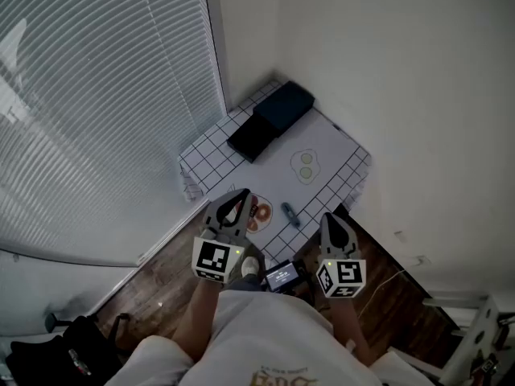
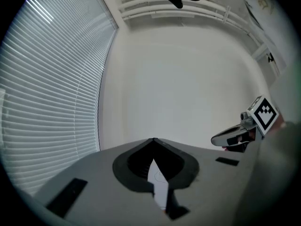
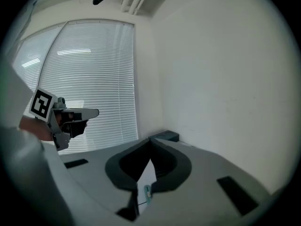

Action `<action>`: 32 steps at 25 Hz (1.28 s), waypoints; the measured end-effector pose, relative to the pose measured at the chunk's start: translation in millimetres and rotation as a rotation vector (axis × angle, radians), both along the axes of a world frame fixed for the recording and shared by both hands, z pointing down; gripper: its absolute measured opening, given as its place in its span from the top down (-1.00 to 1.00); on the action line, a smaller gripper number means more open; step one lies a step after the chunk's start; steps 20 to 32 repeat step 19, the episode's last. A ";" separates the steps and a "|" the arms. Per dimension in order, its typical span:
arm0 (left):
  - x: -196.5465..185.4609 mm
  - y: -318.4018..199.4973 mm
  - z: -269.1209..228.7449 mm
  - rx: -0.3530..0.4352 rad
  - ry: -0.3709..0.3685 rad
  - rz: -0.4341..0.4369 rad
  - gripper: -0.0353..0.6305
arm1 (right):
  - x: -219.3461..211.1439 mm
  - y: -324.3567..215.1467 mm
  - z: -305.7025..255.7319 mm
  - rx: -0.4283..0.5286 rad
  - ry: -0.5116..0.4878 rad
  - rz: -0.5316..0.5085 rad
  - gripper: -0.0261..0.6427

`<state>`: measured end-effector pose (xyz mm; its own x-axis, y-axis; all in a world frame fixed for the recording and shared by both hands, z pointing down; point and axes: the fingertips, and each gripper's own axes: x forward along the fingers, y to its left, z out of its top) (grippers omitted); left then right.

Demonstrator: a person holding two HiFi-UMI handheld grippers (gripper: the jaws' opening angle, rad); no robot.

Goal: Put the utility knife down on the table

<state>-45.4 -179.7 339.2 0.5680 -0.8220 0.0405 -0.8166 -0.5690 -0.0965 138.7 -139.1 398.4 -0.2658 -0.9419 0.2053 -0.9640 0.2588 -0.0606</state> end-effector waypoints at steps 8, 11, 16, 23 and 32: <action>7.3 11.1 -1.5 0.002 0.010 0.021 0.87 | -1.8 7.8 -7.0 0.014 0.004 -0.012 0.90; 8.1 13.2 -2.2 0.002 0.006 0.025 0.87 | 0.0 9.2 -9.5 0.014 -0.004 -0.004 0.90; 5.2 15.8 1.7 -0.011 0.008 0.018 0.87 | -0.8 8.9 -11.3 0.017 -0.006 -0.008 0.90; 3.4 15.7 4.0 -0.012 0.003 0.017 0.87 | -2.6 7.3 -11.0 0.018 -0.007 -0.014 0.90; 3.4 15.7 4.0 -0.012 0.003 0.017 0.87 | -2.6 7.3 -11.0 0.018 -0.007 -0.014 0.90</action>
